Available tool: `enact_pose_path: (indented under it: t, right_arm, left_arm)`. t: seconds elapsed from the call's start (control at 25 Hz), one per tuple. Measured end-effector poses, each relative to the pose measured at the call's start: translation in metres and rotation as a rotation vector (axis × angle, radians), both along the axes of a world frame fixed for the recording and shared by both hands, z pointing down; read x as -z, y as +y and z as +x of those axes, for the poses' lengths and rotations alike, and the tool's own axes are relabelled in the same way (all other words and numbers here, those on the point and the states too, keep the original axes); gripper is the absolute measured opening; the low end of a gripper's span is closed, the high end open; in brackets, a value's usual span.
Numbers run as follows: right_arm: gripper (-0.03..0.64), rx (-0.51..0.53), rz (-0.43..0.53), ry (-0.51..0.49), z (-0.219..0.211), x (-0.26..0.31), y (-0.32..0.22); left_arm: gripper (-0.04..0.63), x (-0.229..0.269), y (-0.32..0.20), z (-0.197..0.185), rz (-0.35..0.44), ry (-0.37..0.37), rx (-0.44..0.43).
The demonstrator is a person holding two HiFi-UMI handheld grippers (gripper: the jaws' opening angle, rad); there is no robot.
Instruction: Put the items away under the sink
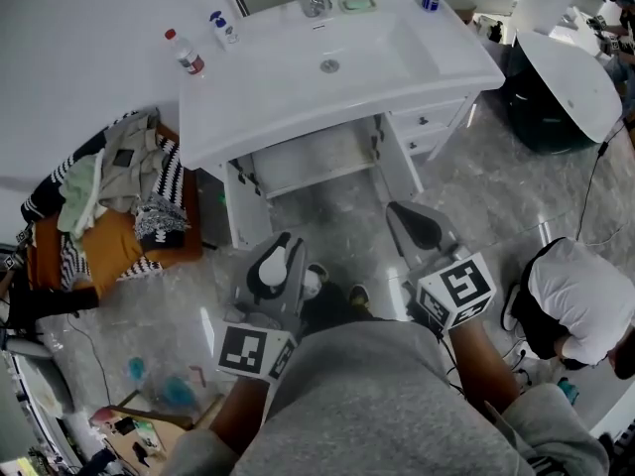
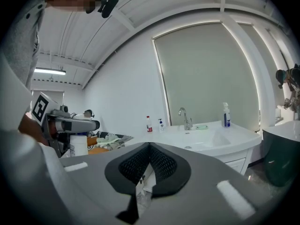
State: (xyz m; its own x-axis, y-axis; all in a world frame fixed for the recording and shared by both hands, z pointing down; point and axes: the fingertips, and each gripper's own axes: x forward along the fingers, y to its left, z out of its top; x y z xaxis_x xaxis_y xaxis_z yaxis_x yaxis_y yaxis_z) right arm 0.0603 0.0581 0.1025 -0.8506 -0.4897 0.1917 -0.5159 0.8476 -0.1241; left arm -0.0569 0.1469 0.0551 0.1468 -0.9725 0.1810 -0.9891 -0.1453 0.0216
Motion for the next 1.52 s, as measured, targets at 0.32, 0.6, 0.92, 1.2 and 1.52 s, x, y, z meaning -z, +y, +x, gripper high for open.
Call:
enact_pose_path:
  t: [0.32,0.6,0.92,1.2,1.52]
  right_arm:
    - [-0.002,0.014,-0.002,0.011,-0.010,0.000,-0.003]
    - [-0.002,0.011,0.004,0.044,-0.020,-0.004,-0.011]
    - [-0.002,-0.002,-0.009,0.054,-0.026,-0.005,-0.025]
    - [-0.002,0.002,-0.031,0.060,-0.040,-0.012,-0.037]
    - [-0.002,0.008,-0.052,0.072,-0.062,-0.020,-0.060]
  left_arm:
    - [0.077,-0.004,-0.004,-0.011,-0.005,0.013,0.012]
    - [0.077,-0.010,-0.014,-0.023,-0.001,0.023,0.007]
    - [0.077,-0.013,-0.032,-0.033,-0.012,0.030,-0.006]
    - [0.077,-0.017,-0.047,-0.041,-0.028,0.039,-0.017]
    - [0.077,-0.026,-0.074,-0.058,-0.054,0.046,-0.029]
